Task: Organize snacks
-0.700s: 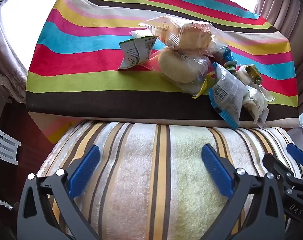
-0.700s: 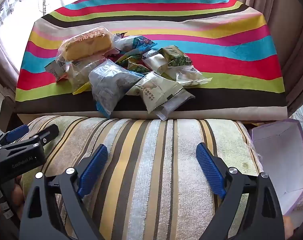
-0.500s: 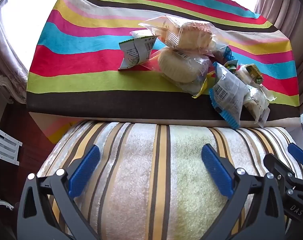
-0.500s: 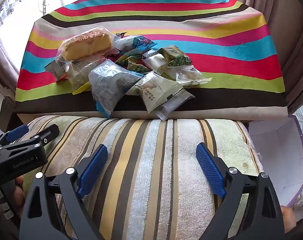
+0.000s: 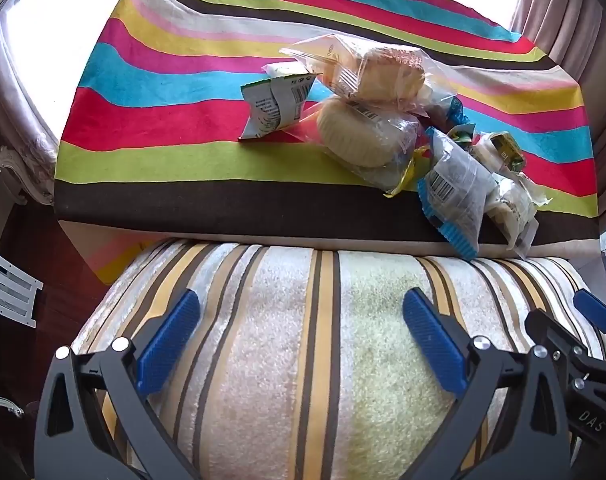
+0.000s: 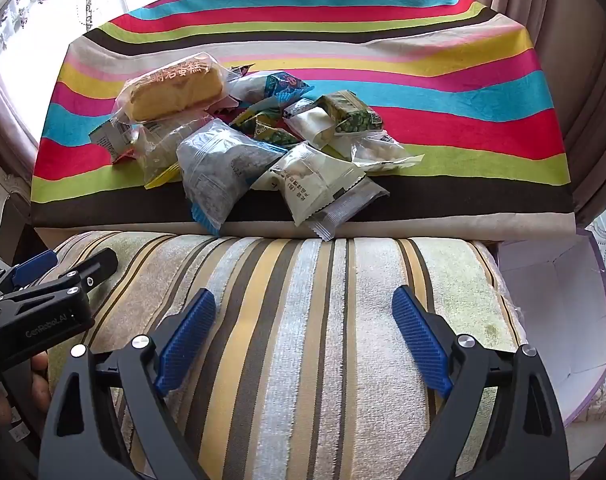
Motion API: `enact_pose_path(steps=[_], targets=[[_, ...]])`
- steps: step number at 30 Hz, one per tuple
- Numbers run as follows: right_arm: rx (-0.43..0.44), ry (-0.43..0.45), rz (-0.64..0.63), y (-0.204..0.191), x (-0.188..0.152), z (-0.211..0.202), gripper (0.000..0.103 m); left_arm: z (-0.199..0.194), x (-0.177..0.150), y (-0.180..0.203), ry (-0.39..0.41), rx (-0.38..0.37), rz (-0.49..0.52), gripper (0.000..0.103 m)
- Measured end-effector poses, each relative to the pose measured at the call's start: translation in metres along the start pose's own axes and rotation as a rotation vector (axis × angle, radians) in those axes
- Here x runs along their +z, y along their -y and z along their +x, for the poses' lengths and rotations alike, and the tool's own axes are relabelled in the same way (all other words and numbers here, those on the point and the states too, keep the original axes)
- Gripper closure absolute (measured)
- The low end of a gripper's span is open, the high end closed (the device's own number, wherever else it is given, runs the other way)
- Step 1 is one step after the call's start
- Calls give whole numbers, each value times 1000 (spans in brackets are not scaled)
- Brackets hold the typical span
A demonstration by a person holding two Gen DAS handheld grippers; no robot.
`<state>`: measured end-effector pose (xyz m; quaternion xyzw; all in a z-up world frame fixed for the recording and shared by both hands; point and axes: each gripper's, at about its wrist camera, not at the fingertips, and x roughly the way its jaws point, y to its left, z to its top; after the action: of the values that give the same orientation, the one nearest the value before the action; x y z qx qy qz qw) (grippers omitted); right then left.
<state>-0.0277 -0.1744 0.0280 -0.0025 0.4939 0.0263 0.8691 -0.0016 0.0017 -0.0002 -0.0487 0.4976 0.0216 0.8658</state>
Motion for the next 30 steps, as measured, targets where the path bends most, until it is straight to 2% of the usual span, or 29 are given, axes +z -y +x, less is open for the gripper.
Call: enact_pose_path(steps=[12, 30], targets=[[-6, 23, -1, 0, 1, -1, 16, 0, 1, 4, -1, 26, 20, 2], [-6, 25, -1, 1, -1, 0, 16, -1, -1, 5, 5, 23, 14, 2]])
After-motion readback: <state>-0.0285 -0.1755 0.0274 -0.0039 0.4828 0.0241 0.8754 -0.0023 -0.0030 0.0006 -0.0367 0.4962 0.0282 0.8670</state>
